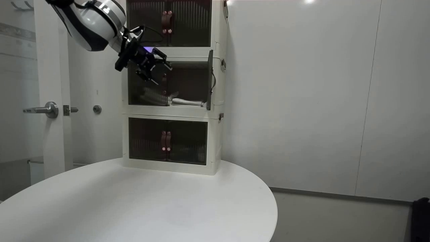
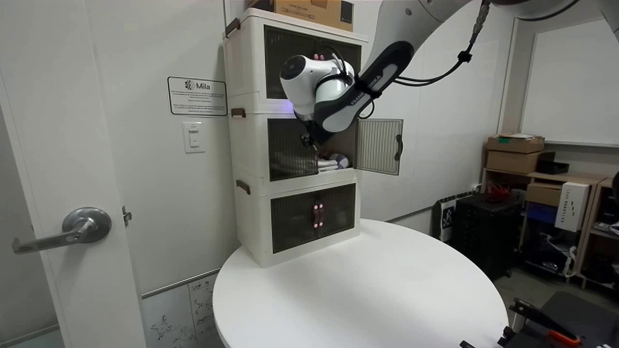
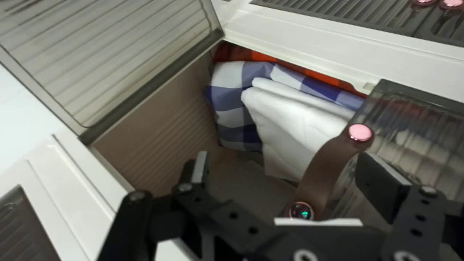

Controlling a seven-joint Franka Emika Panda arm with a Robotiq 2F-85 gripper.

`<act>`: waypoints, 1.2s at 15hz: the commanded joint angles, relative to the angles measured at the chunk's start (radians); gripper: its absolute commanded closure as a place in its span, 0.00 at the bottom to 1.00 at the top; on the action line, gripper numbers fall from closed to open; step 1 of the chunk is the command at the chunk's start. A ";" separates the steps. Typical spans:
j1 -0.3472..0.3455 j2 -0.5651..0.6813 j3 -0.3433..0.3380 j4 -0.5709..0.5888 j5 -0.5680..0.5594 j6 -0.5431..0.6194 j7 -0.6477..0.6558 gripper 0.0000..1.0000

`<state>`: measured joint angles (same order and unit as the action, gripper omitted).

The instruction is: Open the doors of the second cabinet, remove one towel and put it on the table

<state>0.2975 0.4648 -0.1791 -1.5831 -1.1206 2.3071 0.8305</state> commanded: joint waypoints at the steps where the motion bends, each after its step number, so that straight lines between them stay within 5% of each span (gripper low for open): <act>1: -0.019 0.026 0.033 0.026 -0.144 -0.087 0.107 0.00; 3: -0.037 0.039 0.056 0.029 -0.200 -0.113 0.128 0.05; 4: -0.045 0.044 0.069 0.031 -0.217 -0.122 0.135 0.26; 6: -0.058 0.054 0.090 0.035 -0.247 -0.137 0.142 0.31; 8: -0.070 0.062 0.108 0.040 -0.268 -0.145 0.153 0.47; 9: -0.082 0.065 0.119 0.041 -0.272 -0.129 0.160 0.34; 10: -0.090 0.070 0.128 0.044 -0.274 -0.122 0.166 0.42; 11: -0.100 0.075 0.137 0.048 -0.271 -0.112 0.174 0.67; 13: -0.116 0.080 0.158 0.049 -0.251 -0.093 0.169 0.61; 15: -0.130 0.083 0.181 0.047 -0.227 -0.072 0.142 0.35; 18: -0.155 0.070 0.219 0.030 -0.159 -0.024 0.073 0.18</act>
<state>0.1720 0.5335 -0.0022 -1.5622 -1.3344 2.2235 0.9663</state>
